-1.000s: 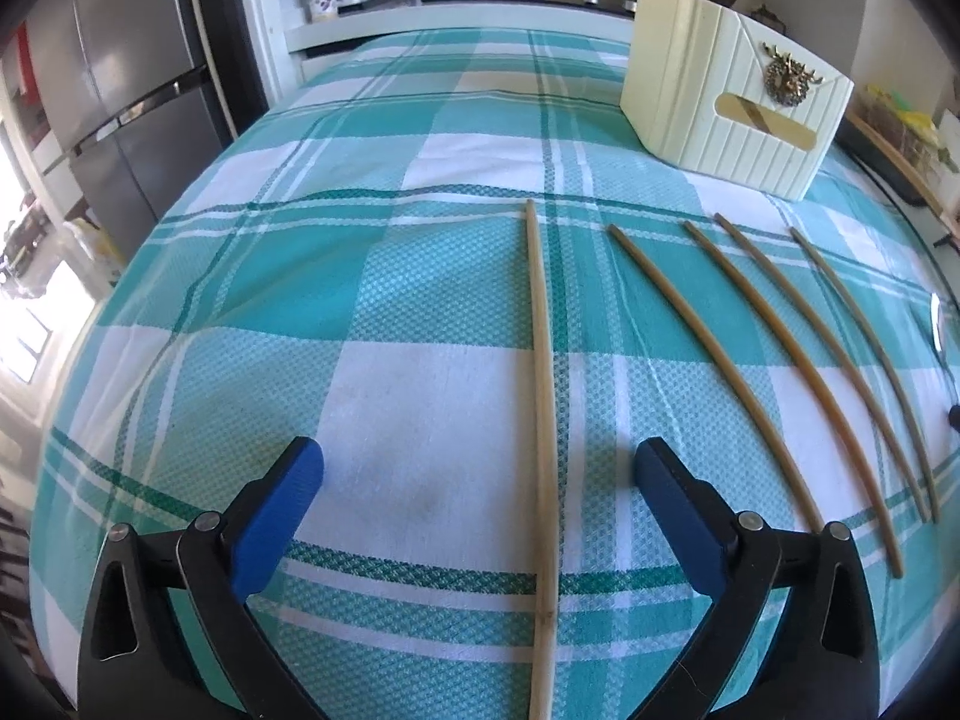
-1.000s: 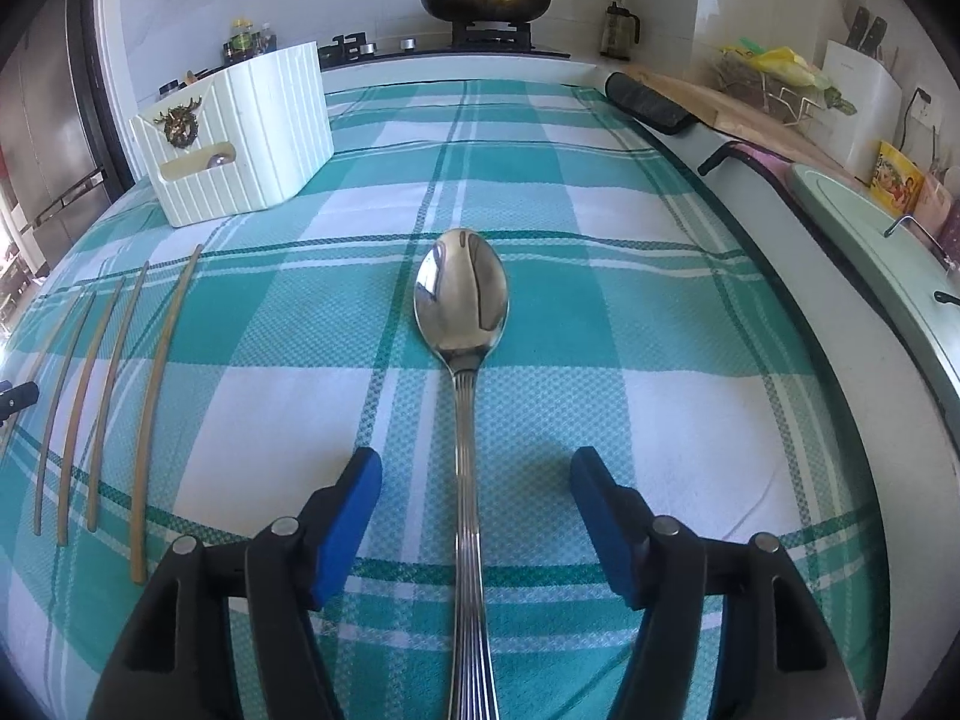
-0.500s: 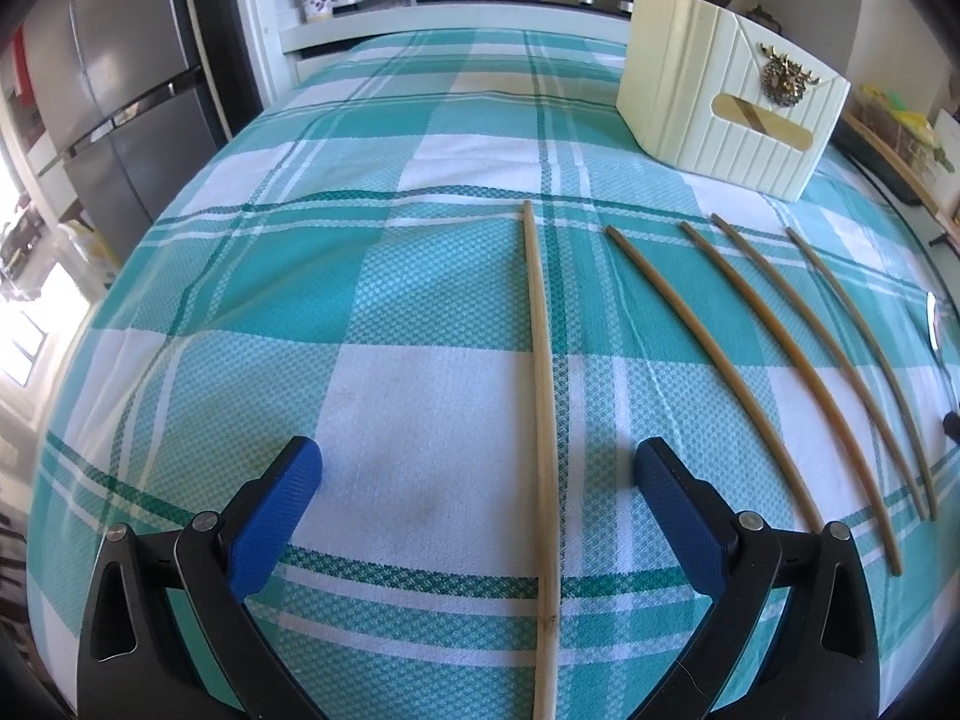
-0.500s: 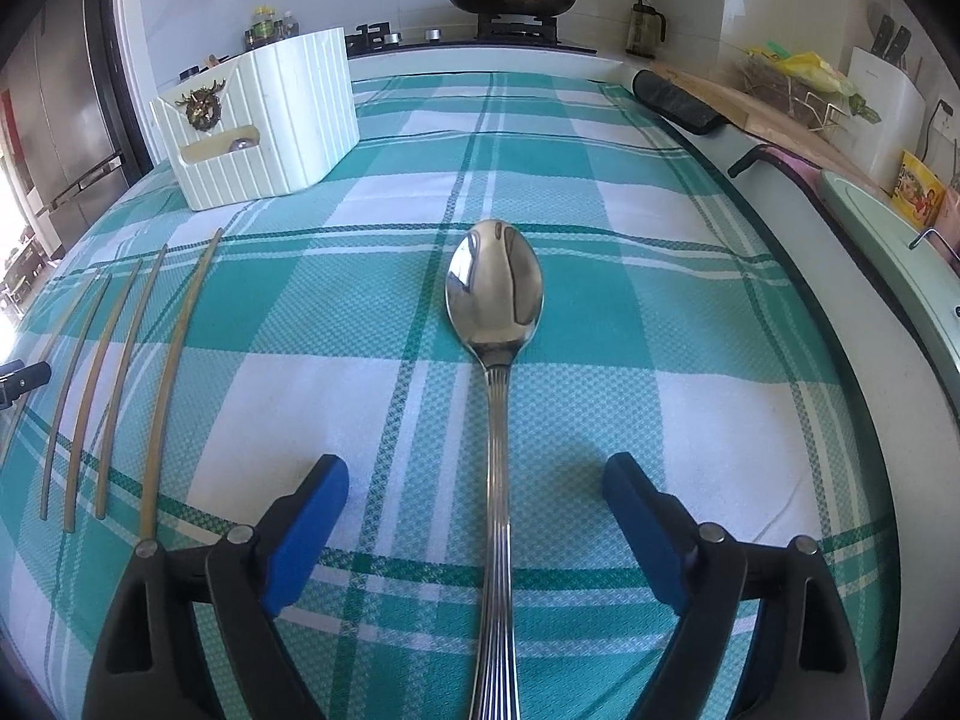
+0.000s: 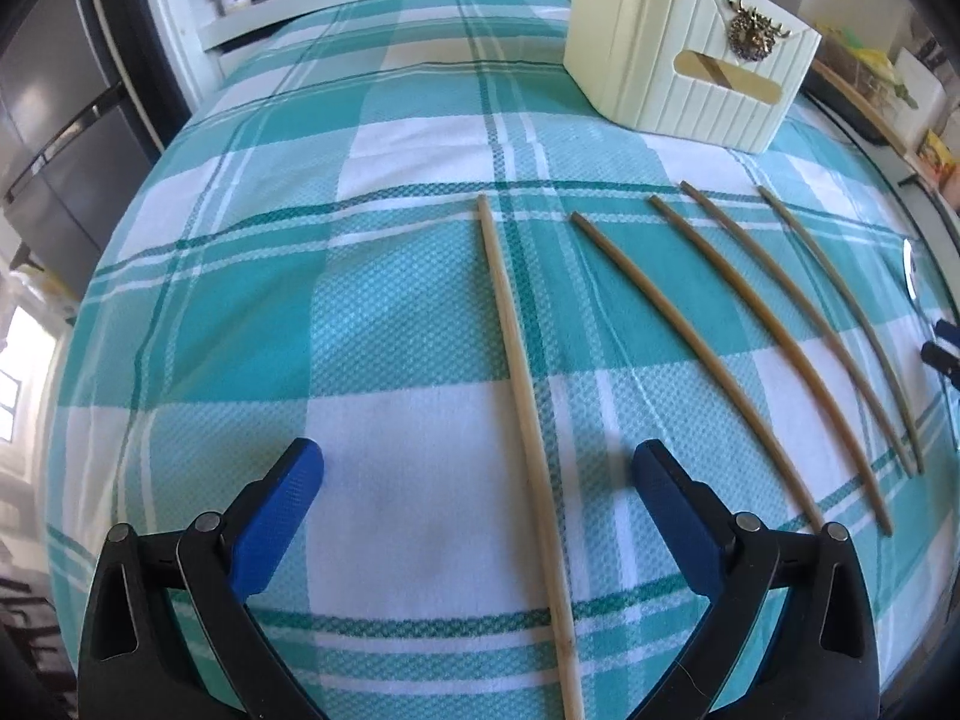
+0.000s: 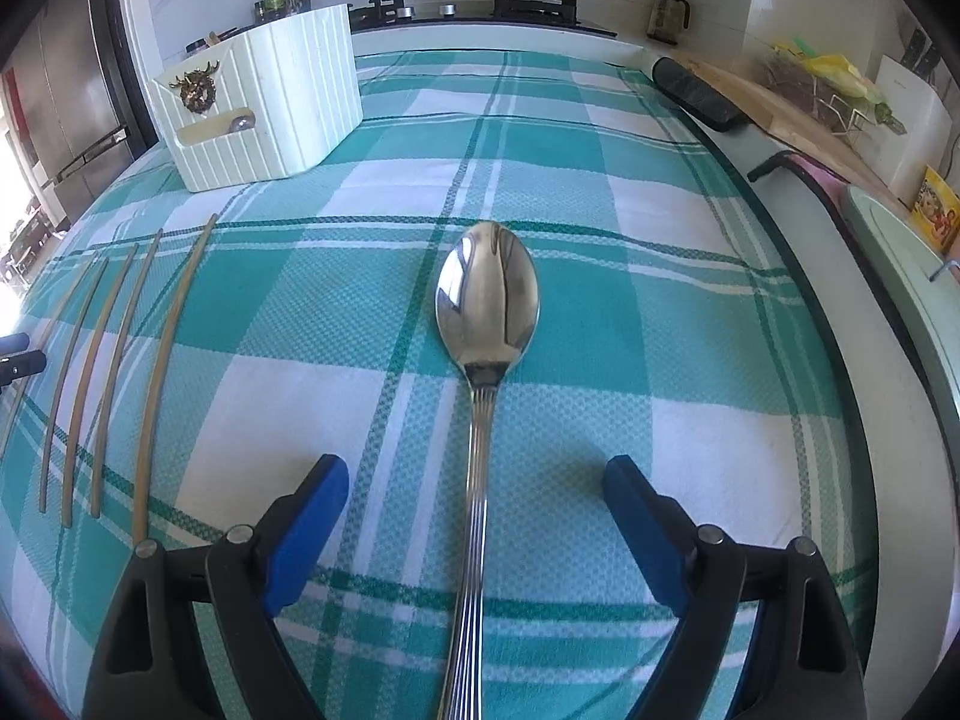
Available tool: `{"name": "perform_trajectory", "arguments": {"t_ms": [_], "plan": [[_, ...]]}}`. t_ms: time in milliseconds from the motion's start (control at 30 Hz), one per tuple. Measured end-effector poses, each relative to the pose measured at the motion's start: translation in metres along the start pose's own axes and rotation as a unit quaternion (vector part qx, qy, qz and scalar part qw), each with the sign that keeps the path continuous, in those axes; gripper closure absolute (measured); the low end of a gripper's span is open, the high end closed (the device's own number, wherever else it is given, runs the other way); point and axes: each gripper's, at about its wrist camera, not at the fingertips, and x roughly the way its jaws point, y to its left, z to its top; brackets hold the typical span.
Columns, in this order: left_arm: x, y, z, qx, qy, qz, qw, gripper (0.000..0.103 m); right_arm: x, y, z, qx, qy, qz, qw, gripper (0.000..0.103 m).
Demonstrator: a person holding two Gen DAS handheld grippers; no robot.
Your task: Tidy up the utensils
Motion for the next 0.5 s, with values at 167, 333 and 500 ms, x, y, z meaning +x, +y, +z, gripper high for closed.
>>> {"name": "perform_trajectory", "arguments": {"t_ms": [167, 333, 500], "plan": [[0.011, -0.002, 0.029, 0.006, 0.005, -0.004, 1.0000, 0.011, 0.019, -0.001, 0.032, 0.000, -0.013, -0.009, 1.000, 0.015], [0.015, -0.002, 0.046, 0.000, 0.001, -0.005, 1.0000, 0.034, 0.031, -0.007, 0.051, 0.021, -0.025, -0.013, 0.999, 0.056], [0.012, -0.013, 0.049, 0.020, -0.016, -0.034, 0.9991, 0.097, 0.027, -0.001, 0.055, 0.030, -0.038, 0.003, 0.999, 0.062]]}}
